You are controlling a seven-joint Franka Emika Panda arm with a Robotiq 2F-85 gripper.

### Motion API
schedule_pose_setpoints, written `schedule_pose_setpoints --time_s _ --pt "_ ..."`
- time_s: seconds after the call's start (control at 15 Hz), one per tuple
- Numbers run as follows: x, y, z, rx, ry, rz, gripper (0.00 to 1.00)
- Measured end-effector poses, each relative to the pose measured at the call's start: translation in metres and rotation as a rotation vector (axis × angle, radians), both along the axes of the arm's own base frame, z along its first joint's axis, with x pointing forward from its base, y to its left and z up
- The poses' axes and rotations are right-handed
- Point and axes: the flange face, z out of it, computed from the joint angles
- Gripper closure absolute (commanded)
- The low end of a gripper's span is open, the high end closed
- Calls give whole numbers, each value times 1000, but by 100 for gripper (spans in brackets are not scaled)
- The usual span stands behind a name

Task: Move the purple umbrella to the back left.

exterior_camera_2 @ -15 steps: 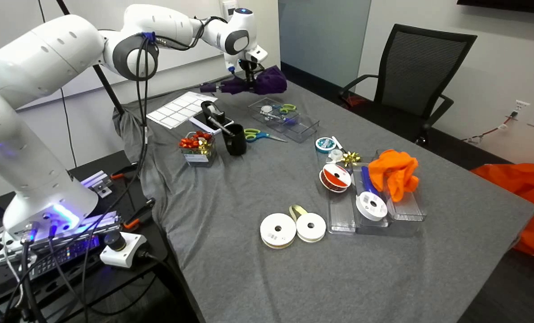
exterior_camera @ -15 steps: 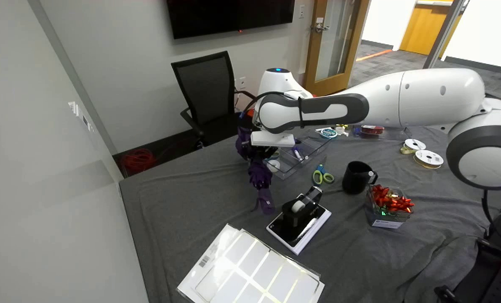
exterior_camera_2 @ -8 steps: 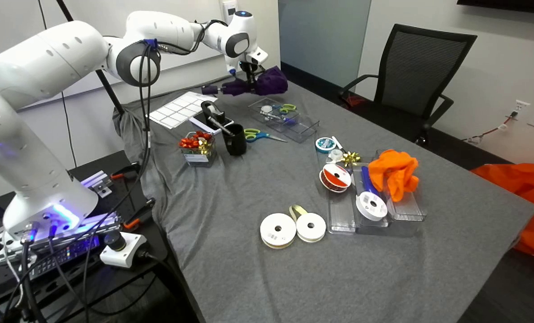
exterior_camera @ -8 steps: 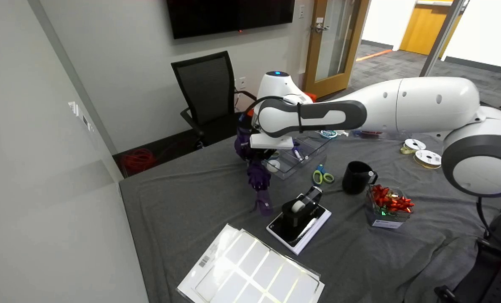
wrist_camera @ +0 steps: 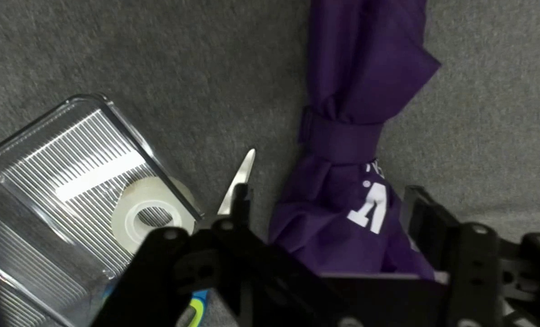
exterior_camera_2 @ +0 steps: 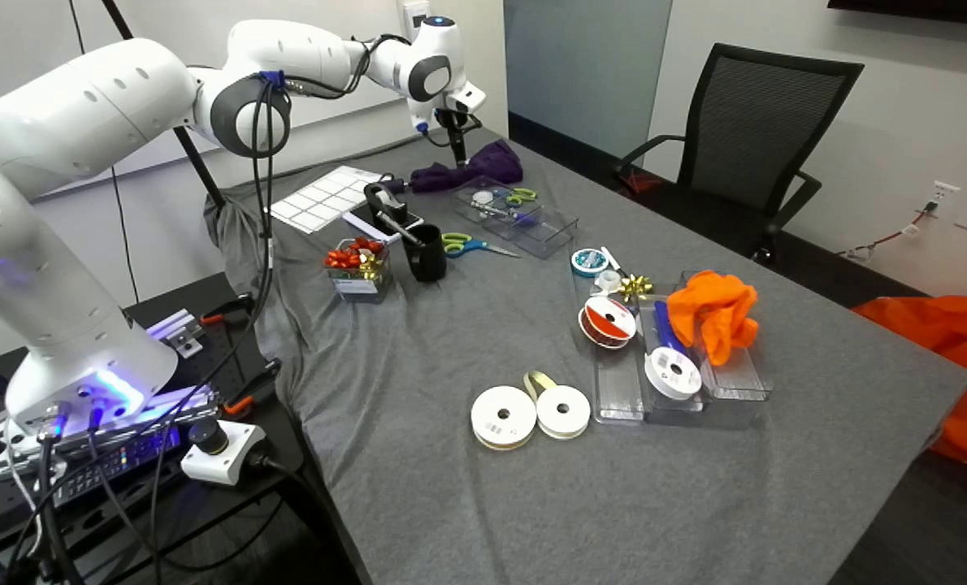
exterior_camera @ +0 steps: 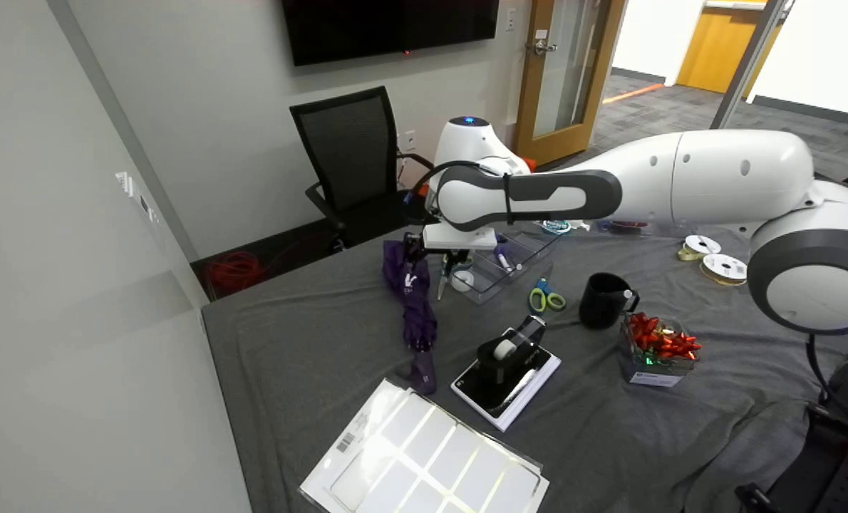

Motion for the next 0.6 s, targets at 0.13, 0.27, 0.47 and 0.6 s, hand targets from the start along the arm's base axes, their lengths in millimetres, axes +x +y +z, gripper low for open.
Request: schedule_pose_setpoints --time_s 0.13,0.27,0.47,0.6 --pt "1 0 3 -3 -7 3 0" --pt "2 -1 8 -11 -17 8 0" --pt "3 -5 21 -71 -23 22 0" --pt "3 -9 37 -127 -14 34 0"
